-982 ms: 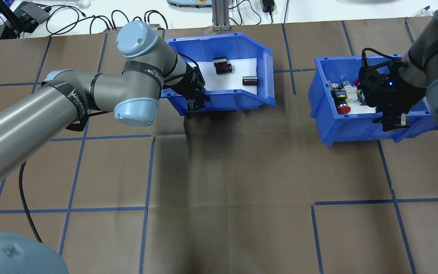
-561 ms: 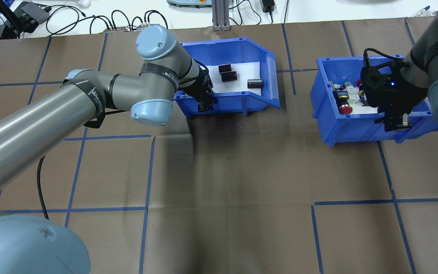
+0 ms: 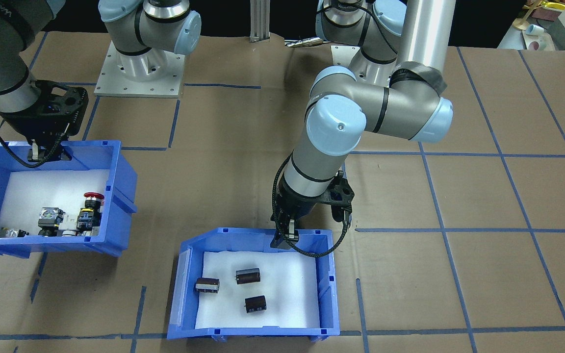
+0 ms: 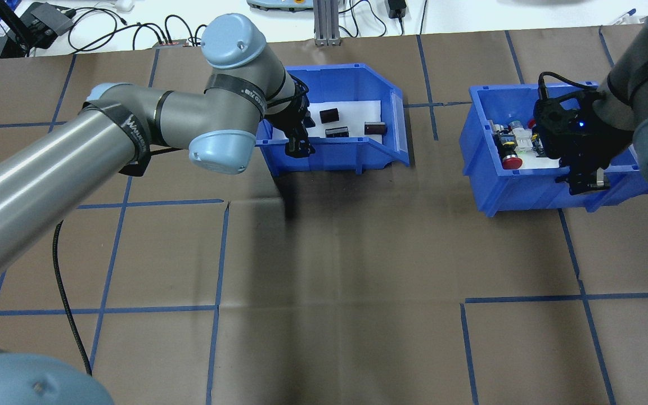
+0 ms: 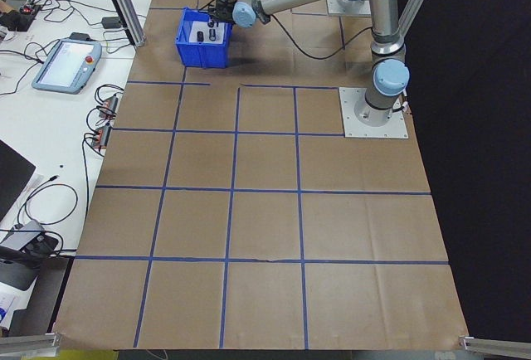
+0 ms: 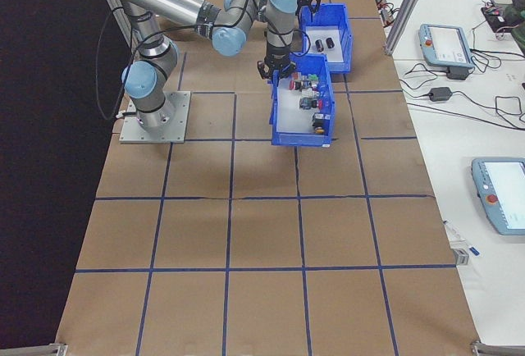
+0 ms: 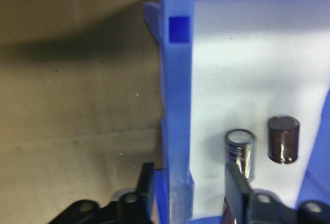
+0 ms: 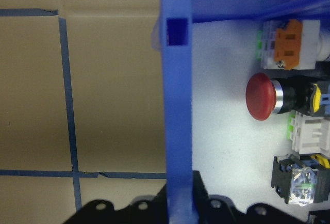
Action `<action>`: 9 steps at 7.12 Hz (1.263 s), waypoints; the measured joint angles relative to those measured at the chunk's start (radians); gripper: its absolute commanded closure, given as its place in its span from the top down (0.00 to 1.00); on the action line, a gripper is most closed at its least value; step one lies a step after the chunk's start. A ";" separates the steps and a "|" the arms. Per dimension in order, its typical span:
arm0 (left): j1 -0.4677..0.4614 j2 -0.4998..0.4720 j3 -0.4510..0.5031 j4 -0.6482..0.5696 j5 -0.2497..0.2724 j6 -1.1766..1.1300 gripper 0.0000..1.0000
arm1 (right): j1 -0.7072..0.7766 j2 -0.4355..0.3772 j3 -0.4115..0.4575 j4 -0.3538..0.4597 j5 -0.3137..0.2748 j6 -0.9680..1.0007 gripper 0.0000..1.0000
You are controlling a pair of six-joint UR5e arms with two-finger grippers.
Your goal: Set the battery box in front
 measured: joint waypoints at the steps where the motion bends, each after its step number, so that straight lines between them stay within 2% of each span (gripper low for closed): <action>1: 0.018 0.051 0.034 -0.133 0.002 0.070 0.99 | 0.000 0.000 0.000 0.000 -0.001 0.000 0.05; 3: 0.099 0.166 0.094 -0.419 0.002 0.342 0.99 | 0.000 -0.028 0.031 0.002 -0.003 0.005 0.06; 5: 0.179 0.265 0.109 -0.578 0.005 0.678 0.99 | 0.006 -0.145 0.149 -0.002 0.003 0.040 0.06; 6: 0.209 0.304 0.109 -0.630 0.043 0.853 0.99 | 0.010 -0.204 0.202 -0.003 0.008 0.072 0.06; 7: 0.234 0.336 0.110 -0.676 0.110 1.061 0.99 | 0.023 -0.248 0.232 0.001 0.011 0.097 0.06; 9: 0.259 0.366 0.108 -0.718 0.170 1.506 0.99 | 0.136 -0.286 0.260 0.009 0.010 0.201 0.06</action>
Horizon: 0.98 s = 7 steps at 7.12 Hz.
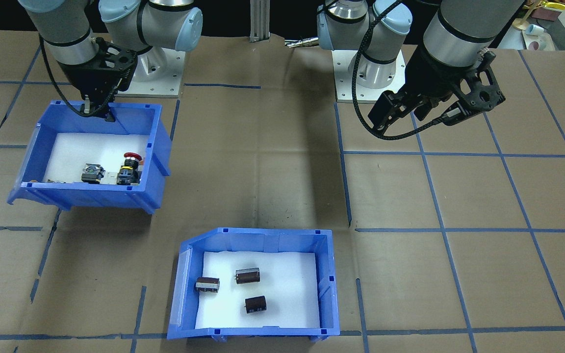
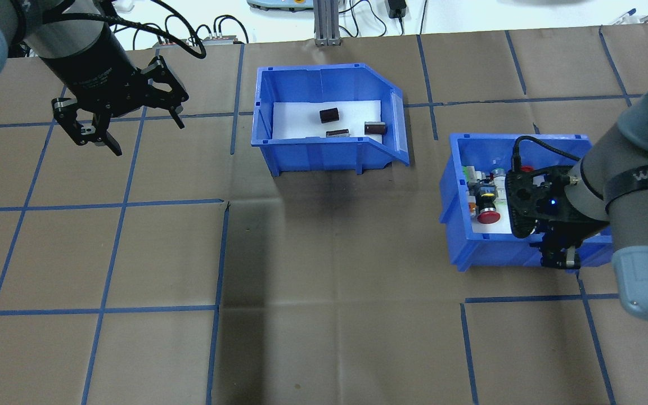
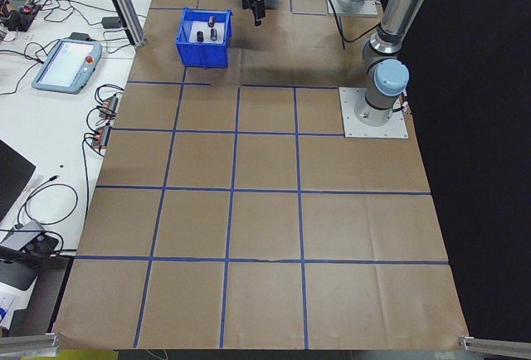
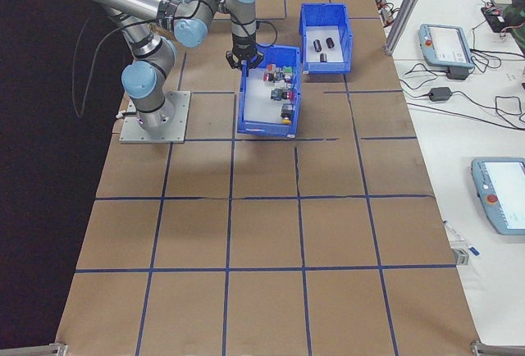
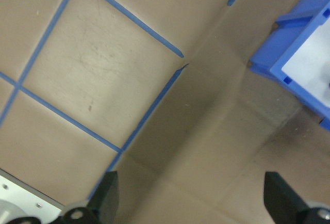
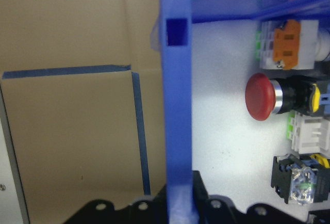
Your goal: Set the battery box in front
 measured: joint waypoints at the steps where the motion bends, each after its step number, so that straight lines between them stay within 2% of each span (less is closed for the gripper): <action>1: 0.003 0.003 -0.006 0.025 0.016 0.205 0.99 | 0.090 -0.006 0.011 0.001 -0.005 0.093 0.06; 2: 0.003 0.002 -0.015 0.074 0.029 0.339 0.99 | 0.172 -0.008 0.024 -0.001 -0.009 0.183 0.06; 4: 0.004 0.001 -0.041 0.125 0.036 0.425 0.99 | 0.327 -0.004 0.038 -0.024 -0.011 0.327 0.06; 7: 0.003 0.010 -0.085 0.148 0.038 0.537 0.99 | 0.558 0.043 0.037 -0.121 -0.010 0.504 0.06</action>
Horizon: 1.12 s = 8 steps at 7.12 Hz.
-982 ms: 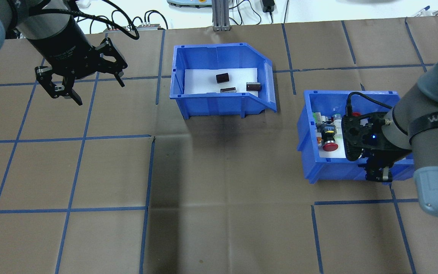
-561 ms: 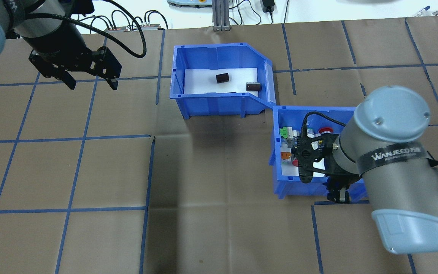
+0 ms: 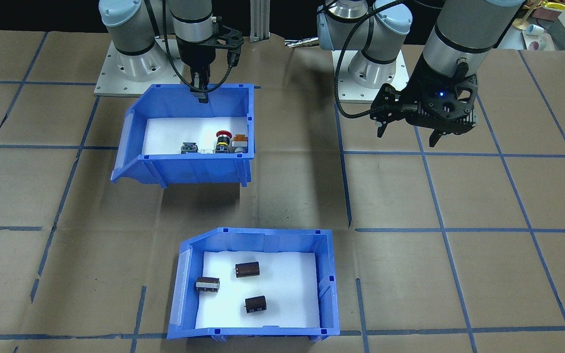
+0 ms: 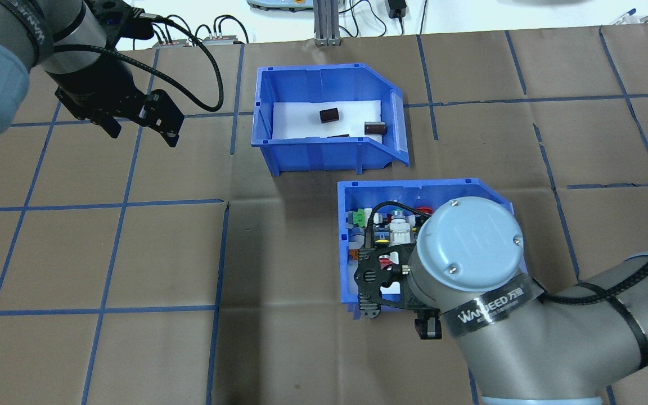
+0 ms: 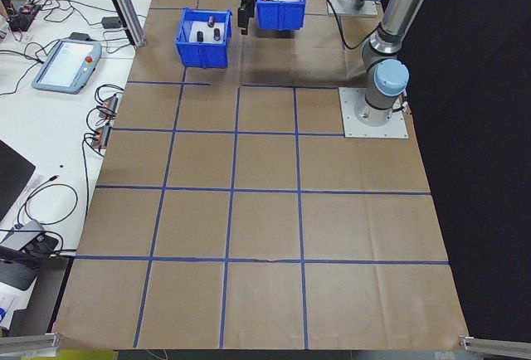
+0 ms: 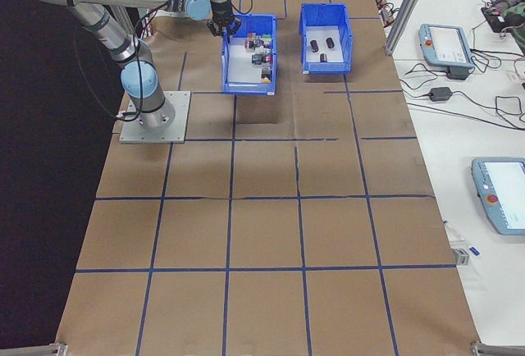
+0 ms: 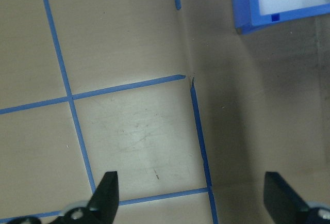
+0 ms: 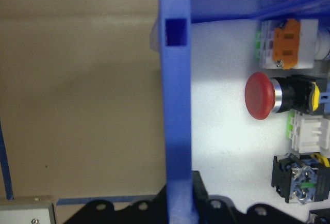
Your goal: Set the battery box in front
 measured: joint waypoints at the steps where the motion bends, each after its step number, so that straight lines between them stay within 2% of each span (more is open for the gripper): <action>1: 0.000 0.001 -0.002 0.000 0.001 0.028 0.99 | 0.062 0.033 -0.003 -0.044 -0.001 0.043 0.06; 3: 0.000 0.001 -0.003 -0.011 0.003 0.036 0.99 | 0.149 0.109 -0.023 -0.103 -0.011 0.109 0.07; 6: 0.000 0.004 -0.003 -0.014 0.004 0.042 0.99 | 0.186 0.189 -0.031 -0.159 -0.016 0.185 0.07; 7: 0.000 0.010 -0.004 -0.014 0.004 0.044 0.99 | 0.197 0.213 -0.031 -0.177 -0.017 0.201 0.15; 8: 0.000 0.014 -0.007 -0.014 0.004 0.045 0.99 | 0.203 0.228 -0.029 -0.185 -0.017 0.209 0.45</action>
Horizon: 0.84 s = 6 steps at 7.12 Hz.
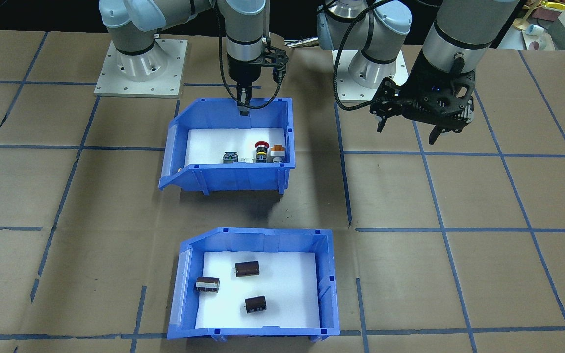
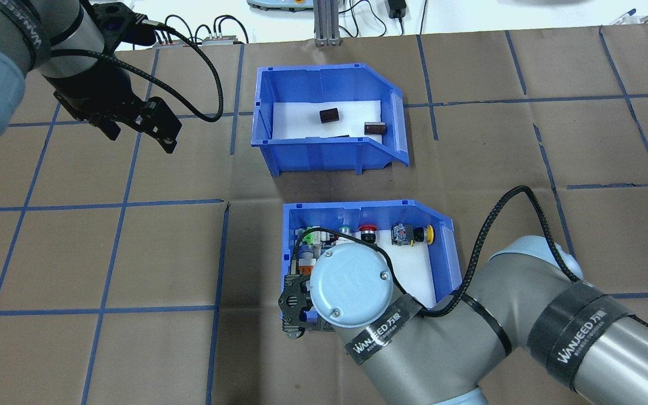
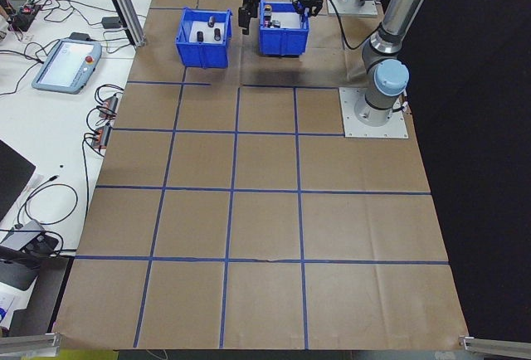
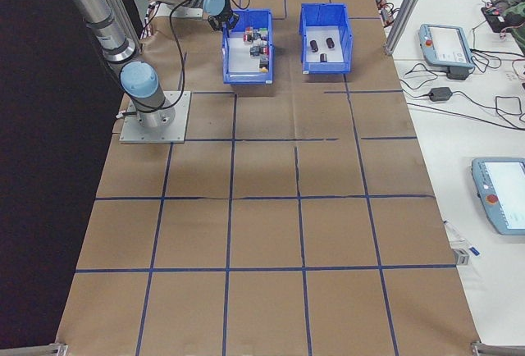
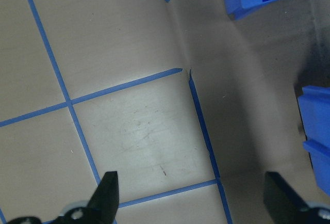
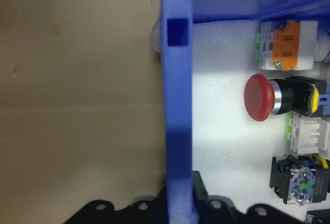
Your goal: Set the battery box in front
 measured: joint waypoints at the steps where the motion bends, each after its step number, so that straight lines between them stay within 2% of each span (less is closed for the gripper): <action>1: 0.000 0.002 -0.003 0.001 0.000 0.000 0.99 | 0.002 0.006 0.002 -0.001 0.000 0.002 0.99; 6: 0.000 0.002 -0.012 0.012 -0.002 0.002 0.99 | -0.033 -0.008 -0.020 0.027 0.000 0.003 1.00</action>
